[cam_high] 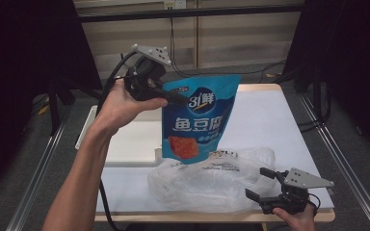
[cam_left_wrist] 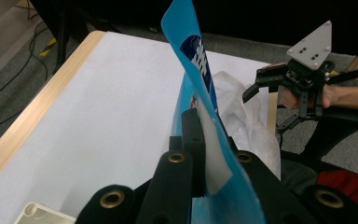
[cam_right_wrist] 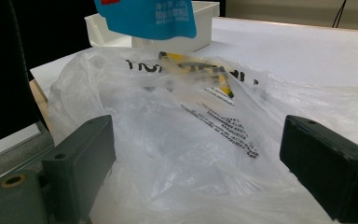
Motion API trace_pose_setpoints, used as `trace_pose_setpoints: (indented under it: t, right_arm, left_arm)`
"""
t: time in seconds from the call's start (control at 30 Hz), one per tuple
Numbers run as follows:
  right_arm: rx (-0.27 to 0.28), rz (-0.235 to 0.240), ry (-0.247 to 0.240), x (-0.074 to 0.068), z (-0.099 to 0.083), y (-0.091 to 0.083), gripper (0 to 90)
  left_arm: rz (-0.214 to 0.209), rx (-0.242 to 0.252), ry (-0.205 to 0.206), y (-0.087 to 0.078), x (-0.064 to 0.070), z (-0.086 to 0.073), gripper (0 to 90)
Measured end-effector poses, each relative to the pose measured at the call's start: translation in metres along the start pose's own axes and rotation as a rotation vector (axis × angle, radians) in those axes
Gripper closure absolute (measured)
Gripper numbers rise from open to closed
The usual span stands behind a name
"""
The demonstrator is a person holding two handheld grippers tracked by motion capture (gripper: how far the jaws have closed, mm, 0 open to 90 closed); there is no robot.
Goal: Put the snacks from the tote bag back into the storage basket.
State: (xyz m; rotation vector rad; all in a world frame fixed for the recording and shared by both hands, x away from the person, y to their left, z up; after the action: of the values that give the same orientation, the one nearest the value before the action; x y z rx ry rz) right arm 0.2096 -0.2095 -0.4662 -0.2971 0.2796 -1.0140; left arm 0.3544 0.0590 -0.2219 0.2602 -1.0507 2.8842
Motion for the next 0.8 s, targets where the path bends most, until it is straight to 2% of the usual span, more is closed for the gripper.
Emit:
trace_pose_setpoints:
  t: [0.23,0.33,0.57,0.8]
  right_arm:
    - [-0.001,0.001,-0.007,0.000,0.000,0.000,9.9]
    - [-0.002,0.001,-0.008,-0.001,0.000,0.000,9.9]
    - [-0.002,0.003,-0.009,-0.001,0.000,0.000,9.9]
    - [-0.004,0.003,-0.009,0.000,-0.001,0.000,9.9]
  left_arm:
    - [0.024,-0.013,0.004,-0.012,-0.003,0.000,90.0]
    - [0.030,-0.013,-0.016,-0.014,-0.006,-0.002,90.0]
    - [0.025,-0.030,-0.034,-0.022,-0.013,-0.005,90.0]
    - [0.061,-0.011,-0.053,-0.039,-0.018,-0.006,90.0]
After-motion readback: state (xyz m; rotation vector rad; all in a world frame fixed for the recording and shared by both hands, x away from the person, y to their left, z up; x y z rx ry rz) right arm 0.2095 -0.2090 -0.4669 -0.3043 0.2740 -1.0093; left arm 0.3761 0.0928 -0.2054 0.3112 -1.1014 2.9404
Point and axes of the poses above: each handheld gripper's, and its own axes: y roughly forward along the jaws, z roughly out of its top, x roughly to its right, the point moved 6 cm from there along y, roughly forward along the jaws, and after that the axes turned 13 degrees about -z, right-handed, at the moved point
